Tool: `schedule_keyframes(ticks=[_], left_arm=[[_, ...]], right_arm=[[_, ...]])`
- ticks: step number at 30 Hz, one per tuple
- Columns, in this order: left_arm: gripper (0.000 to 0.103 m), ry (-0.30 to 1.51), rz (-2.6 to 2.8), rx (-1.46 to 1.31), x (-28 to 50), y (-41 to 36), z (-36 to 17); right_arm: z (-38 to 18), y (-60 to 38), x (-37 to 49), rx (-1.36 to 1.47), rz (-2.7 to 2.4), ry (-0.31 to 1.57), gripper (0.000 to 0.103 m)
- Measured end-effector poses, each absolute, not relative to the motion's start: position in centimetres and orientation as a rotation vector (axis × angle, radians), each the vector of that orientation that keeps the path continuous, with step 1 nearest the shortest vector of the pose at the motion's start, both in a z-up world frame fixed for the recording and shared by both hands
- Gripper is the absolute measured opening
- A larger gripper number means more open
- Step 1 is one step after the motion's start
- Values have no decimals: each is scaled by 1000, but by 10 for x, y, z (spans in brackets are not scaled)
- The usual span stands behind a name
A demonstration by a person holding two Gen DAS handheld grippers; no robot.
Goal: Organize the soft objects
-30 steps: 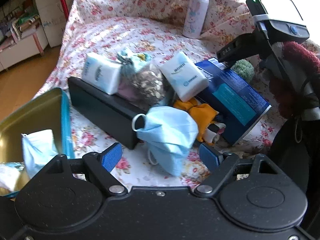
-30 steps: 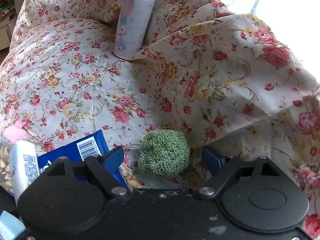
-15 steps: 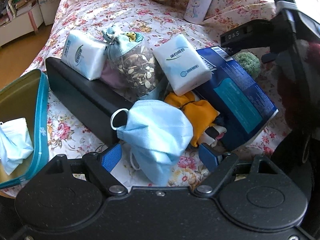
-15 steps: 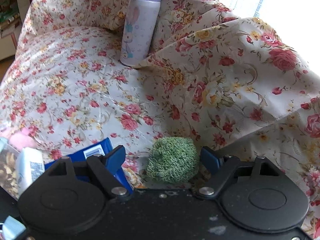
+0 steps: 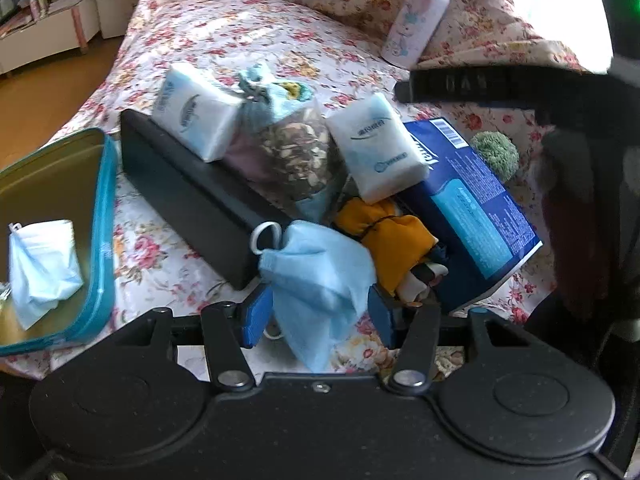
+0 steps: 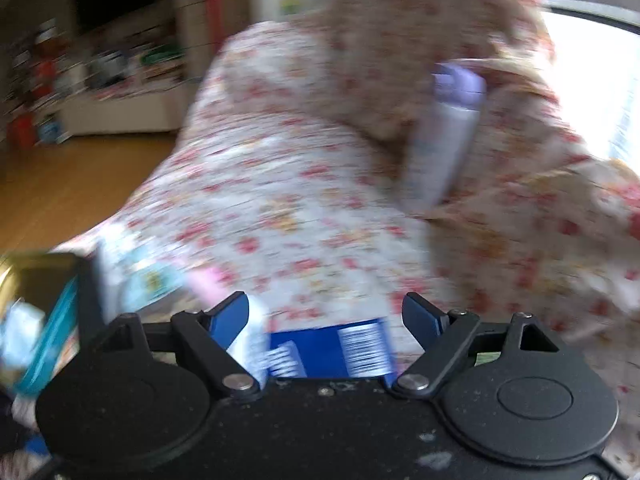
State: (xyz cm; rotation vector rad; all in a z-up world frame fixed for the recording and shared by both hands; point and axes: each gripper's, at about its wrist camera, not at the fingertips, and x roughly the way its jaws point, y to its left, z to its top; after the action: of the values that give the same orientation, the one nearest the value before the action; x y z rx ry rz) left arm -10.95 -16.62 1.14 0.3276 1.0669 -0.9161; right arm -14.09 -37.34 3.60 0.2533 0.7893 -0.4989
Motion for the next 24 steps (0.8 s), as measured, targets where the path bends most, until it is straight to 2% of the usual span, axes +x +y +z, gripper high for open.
schedule_keyframes(ticks=[6,13,15,18,24], left_arm=[[51,1082,-886,326,-105,-156,12],[58,1123,-867,331,-106,-154,3],[59,1123,-871,341,-109,-156,2],[67,1114,-876,352,-111,-159,1],[70,1116,-885,360,-112,-173,-7]], right_arm=[[28,-352,-133,181,-363,864,84],[17,-337,-126,100,-334,946,82],[20,-341,-130,102,-380,926,80],[24,-354,-135,134,-461,880,81],[29,-371,-141,183,-562,843,81]])
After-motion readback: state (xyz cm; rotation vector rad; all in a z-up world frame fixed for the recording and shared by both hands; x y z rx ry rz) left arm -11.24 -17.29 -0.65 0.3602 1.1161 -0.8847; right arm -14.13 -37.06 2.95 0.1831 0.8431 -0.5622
